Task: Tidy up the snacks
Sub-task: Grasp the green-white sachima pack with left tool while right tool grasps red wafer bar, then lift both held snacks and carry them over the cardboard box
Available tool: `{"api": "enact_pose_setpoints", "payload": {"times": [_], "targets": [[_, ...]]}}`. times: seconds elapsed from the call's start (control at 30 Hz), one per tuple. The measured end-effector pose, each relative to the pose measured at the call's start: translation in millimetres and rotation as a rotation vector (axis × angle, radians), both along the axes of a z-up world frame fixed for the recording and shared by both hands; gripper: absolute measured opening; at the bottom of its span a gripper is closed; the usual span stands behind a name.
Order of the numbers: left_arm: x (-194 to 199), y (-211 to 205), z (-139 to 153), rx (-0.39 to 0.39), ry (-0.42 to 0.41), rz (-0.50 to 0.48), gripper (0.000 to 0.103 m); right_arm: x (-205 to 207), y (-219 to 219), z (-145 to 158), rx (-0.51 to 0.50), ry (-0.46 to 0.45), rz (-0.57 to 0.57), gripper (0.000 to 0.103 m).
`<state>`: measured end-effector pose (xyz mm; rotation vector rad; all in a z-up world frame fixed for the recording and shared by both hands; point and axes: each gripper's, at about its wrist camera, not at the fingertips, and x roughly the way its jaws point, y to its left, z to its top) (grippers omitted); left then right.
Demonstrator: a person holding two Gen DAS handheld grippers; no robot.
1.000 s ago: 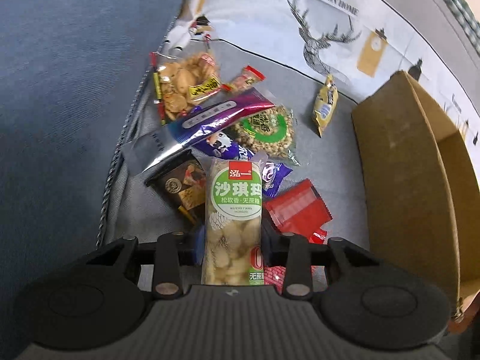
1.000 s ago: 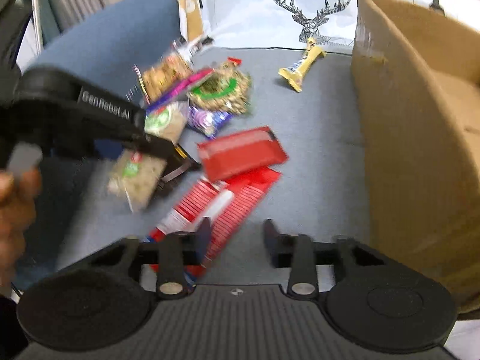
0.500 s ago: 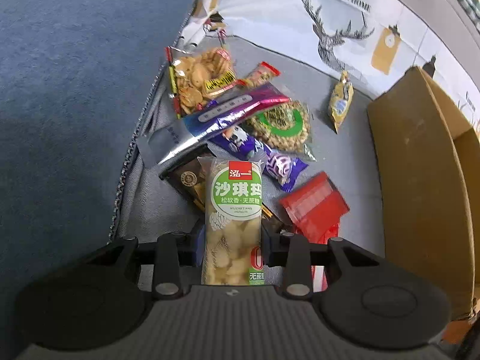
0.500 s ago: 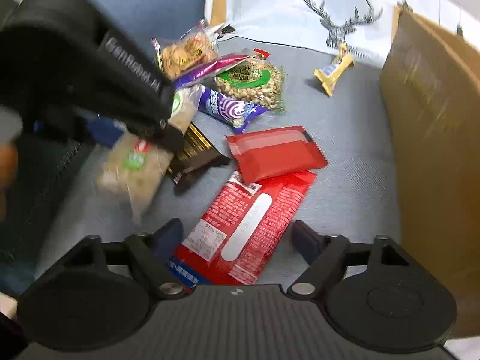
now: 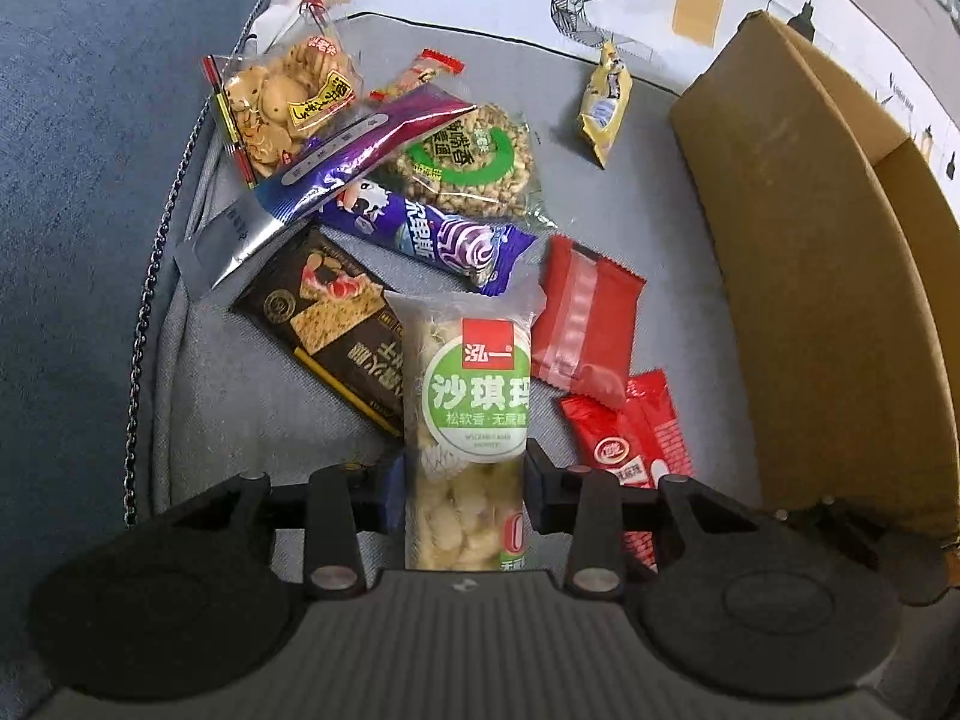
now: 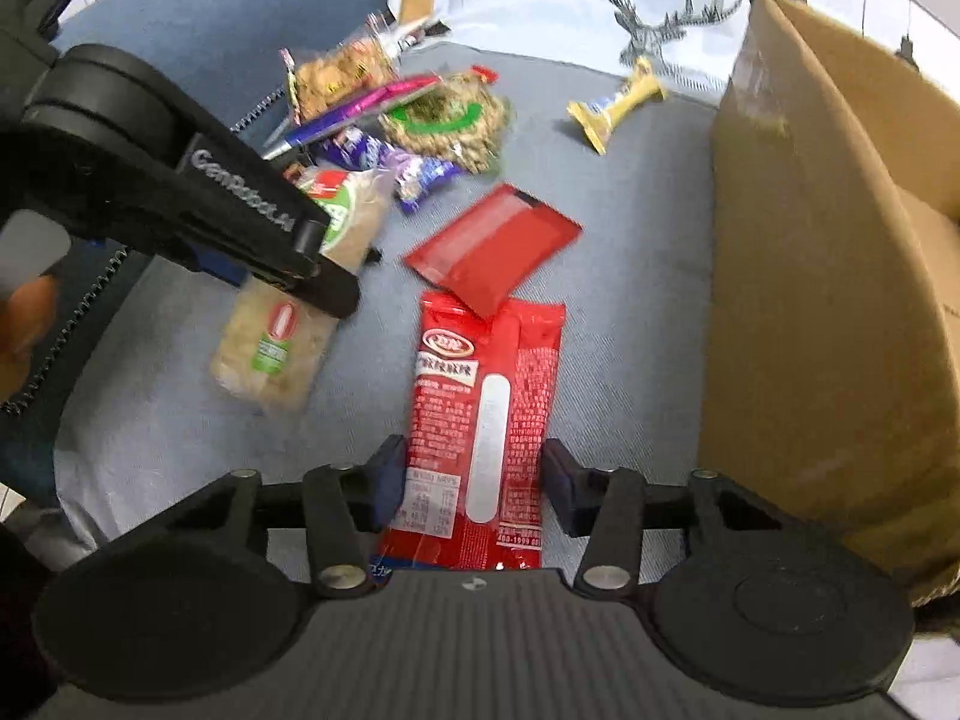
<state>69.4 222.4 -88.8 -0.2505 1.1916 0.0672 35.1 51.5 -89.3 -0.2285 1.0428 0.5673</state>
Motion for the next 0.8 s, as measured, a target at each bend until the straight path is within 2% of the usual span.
{"api": "enact_pose_setpoints", "payload": {"times": [0.17,0.27,0.47,0.8], "targets": [[0,-1,-6,0.018,0.03,-0.014,0.041,-1,0,-1,-0.006,-0.006,0.004,0.053],[0,0,-2,0.011,0.0,-0.009,0.04,1,2,1,-0.006,-0.016,0.003,0.049],[-5,5,18,-0.031,-0.116,0.034,0.04,-2,-5,22,0.035,-0.052,-0.009,0.046],[-7,5,61,-0.052,-0.354,0.108,0.04,-10,-39,83,0.15,-0.208,-0.026,0.046]]}}
